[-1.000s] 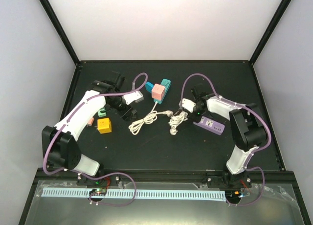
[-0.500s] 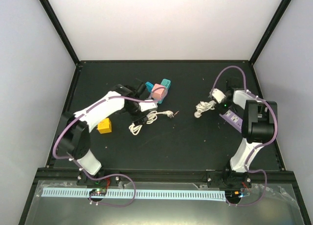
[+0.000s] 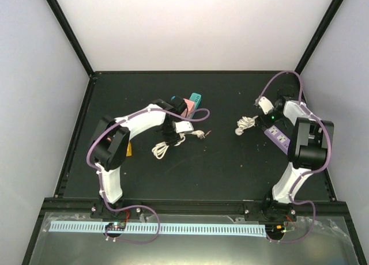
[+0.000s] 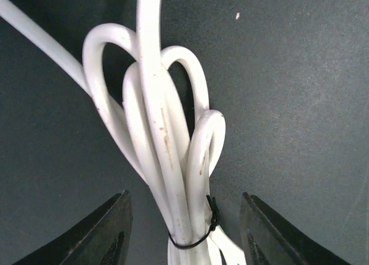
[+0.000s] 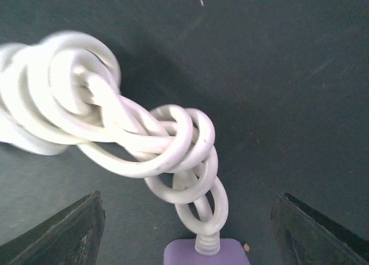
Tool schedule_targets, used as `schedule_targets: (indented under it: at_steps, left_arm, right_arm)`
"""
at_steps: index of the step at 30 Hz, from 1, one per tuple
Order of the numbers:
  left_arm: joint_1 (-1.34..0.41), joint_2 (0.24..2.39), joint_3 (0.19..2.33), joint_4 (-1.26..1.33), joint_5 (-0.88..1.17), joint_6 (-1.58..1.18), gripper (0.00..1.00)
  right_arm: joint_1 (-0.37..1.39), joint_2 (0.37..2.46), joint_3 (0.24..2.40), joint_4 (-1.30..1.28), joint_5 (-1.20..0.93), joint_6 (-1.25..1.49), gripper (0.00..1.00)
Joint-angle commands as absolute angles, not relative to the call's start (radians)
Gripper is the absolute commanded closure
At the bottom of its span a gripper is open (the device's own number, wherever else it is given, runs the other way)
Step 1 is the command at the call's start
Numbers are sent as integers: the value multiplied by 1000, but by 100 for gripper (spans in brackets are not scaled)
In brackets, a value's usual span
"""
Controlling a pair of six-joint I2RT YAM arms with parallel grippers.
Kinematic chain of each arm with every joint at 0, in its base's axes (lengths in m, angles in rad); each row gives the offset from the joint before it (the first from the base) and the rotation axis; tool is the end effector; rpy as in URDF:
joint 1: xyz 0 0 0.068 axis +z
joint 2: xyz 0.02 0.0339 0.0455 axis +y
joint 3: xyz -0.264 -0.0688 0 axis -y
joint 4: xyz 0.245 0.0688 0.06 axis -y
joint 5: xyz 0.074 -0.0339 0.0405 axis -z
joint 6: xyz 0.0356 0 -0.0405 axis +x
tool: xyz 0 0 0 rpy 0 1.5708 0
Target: Pull the plug off the socket
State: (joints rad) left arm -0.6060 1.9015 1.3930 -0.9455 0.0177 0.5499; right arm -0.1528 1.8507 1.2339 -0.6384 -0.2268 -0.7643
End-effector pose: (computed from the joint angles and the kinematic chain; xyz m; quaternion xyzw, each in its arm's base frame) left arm 0.2969 -0.2065 0.1875 0.5458 0.8358 -0.0105 0.0581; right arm 0.3582 -0.0471 0.1711 -0.3123 0.9304 0.0311 0.1895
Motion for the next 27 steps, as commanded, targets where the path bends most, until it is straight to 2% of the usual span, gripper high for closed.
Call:
schedule_targets:
  at_steps: [1,6,14,27]
  left_arm:
    - [-643,1922,1408,-951,-16,558,51]
    - [-686,1932,1357,-948,-64,543,71]
    - [-764,1877,1312,-976,-44,509,96]
    - [-1074,1807,1338,-1155,132,470,98]
  right_arm:
    - [-153,1749,1274,-688,-360,-729,18]
    - [-153,1700,1302,-718,-410,-715,17]
    - [-153,1663,1289,-718,-428,-713,17]
    - [-153,1623,1286,-764,-514,-717,17]
